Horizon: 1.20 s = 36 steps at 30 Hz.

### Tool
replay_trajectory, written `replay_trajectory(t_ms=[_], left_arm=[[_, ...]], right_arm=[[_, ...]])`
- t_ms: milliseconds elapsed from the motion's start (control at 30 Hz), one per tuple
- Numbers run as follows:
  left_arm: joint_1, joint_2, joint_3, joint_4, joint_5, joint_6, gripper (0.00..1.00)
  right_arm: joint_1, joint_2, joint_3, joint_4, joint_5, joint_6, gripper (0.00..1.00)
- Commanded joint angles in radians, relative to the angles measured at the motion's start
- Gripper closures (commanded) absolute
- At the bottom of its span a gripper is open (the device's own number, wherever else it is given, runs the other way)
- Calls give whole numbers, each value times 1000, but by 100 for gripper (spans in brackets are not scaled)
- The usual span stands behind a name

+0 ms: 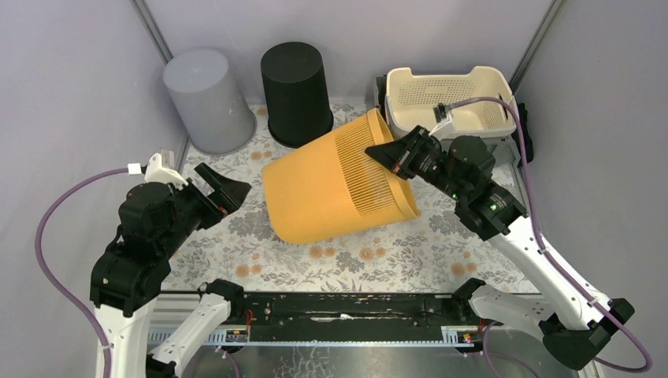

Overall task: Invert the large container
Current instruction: Pick up the container from the container, then place the container at the center of the board.

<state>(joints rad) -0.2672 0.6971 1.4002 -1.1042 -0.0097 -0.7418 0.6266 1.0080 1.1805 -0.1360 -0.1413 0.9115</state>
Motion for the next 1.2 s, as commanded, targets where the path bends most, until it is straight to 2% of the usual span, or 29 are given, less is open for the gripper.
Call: replay_trajectory(t_ms=[0,267,533,833,967,1167], left_arm=[[5,-35,-38,-49,27,1,0],[4,-46,-83,-43,33,-1,0],[5,-38,-116,-17,41,-7,0],[6,-93,-280,38,152,-23,0],[5,-130,-300,-4,127,-18,0],[5,-200,-367,-5,143,-85,0]], right_arm=[[52,-35,-32,243,131,50,100],[148,16,-134,356,237,75,100],[183,35,-245,426,312,118,100],[183,63,-314,450,230,140,100],[183,74,-335,428,167,147,100],[183,84,-374,416,86,147,97]])
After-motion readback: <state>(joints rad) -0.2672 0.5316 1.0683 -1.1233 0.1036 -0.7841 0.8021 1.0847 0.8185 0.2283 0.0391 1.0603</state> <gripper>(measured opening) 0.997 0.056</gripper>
